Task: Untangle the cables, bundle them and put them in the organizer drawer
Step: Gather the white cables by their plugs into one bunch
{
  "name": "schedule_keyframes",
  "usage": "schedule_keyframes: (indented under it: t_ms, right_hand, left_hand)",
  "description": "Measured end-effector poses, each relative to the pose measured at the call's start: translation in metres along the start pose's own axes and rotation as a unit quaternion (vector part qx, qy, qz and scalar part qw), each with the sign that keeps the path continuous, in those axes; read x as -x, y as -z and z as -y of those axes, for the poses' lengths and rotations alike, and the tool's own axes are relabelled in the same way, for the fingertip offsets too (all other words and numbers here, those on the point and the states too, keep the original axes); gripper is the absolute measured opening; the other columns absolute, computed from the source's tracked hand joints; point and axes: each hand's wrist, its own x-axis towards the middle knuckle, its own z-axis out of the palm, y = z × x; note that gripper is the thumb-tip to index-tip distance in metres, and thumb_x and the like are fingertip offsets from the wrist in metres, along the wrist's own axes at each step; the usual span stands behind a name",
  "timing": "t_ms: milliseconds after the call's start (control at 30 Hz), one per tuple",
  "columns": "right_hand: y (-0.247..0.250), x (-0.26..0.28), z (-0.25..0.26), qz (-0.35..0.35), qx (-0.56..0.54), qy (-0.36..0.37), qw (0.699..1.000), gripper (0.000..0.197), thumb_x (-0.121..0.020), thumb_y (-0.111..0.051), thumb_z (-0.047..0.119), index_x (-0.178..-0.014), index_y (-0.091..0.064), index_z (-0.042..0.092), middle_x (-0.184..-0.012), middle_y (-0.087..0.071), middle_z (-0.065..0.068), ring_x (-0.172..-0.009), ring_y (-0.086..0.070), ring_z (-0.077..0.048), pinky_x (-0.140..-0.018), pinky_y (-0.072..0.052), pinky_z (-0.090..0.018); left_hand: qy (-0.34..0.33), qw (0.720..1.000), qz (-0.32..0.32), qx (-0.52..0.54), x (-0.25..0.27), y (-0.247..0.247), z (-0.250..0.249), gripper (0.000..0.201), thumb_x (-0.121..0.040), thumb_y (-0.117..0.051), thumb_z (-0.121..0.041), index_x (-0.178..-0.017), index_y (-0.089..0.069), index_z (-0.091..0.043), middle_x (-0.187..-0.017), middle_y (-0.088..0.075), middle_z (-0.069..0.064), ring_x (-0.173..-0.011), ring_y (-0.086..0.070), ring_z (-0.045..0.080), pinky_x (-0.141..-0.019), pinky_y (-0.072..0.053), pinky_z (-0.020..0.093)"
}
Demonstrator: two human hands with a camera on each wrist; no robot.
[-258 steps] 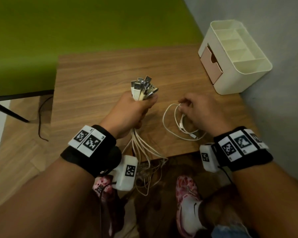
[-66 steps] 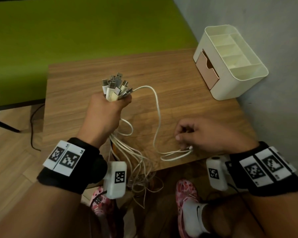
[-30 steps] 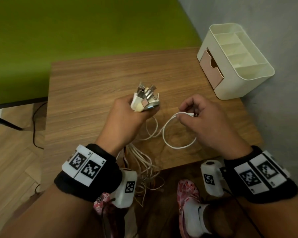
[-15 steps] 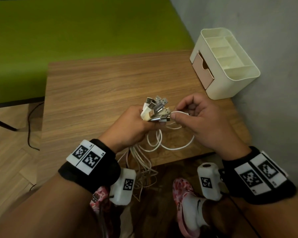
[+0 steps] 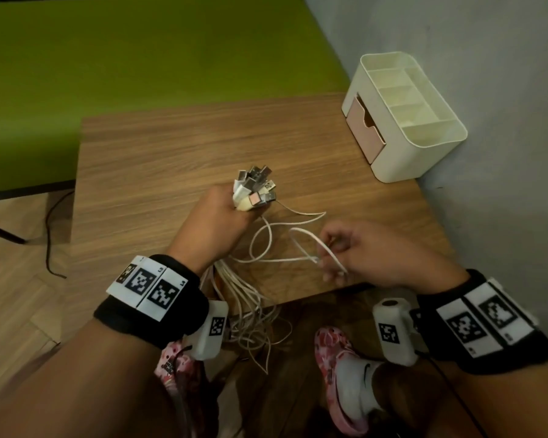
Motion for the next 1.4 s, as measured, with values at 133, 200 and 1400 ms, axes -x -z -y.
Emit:
schedule_keyframes:
  t_ms: [133,200,1400]
  right_hand:
    - [-0.012,-0.004,-0.001,0.135,0.225,-0.089,0.961,0.019,-0.095,-0.058,0.021,-0.104,-0.07,0.033,-0.094,-0.069,0.013,-0.082,-0.062,-0.004,-0.066,-0.047,-0.023]
    - [-0.014,-0.003,0.001,0.193,0.304,-0.109,0.926,0.026,-0.094,-0.06,0.025,-0.115,-0.07,0.034,-0.103,-0.064,0.016,-0.084,-0.055,-0.002,-0.063,-0.039,-0.017]
    - [0.01,-0.009,0.019,0.113,0.144,-0.057,0.981,0.054,-0.083,-0.076,0.031,-0.13,-0.053,0.045,-0.117,-0.062,0.021,-0.099,-0.063,-0.005,-0.085,-0.055,-0.028]
  left_hand:
    - [-0.001,1.0,-0.009,-0.005,0.001,0.0,-0.002,0.023,-0.089,-0.07,-0.023,-0.071,-0.06,-0.014,-0.059,-0.056,-0.009,-0.046,-0.046,-0.003,-0.047,-0.032,0.016]
    - [-0.003,1.0,-0.014,0.001,0.001,0.0,-0.003,0.024,-0.089,-0.07,-0.024,-0.072,-0.061,-0.01,-0.055,-0.054,-0.009,-0.045,-0.045,-0.002,-0.046,-0.032,0.015]
    - [0.064,0.929,0.029,0.363,0.005,0.006,-0.013,0.026,-0.095,-0.059,-0.005,-0.078,-0.045,-0.019,-0.058,-0.03,-0.006,-0.044,-0.024,0.006,-0.04,-0.024,0.019]
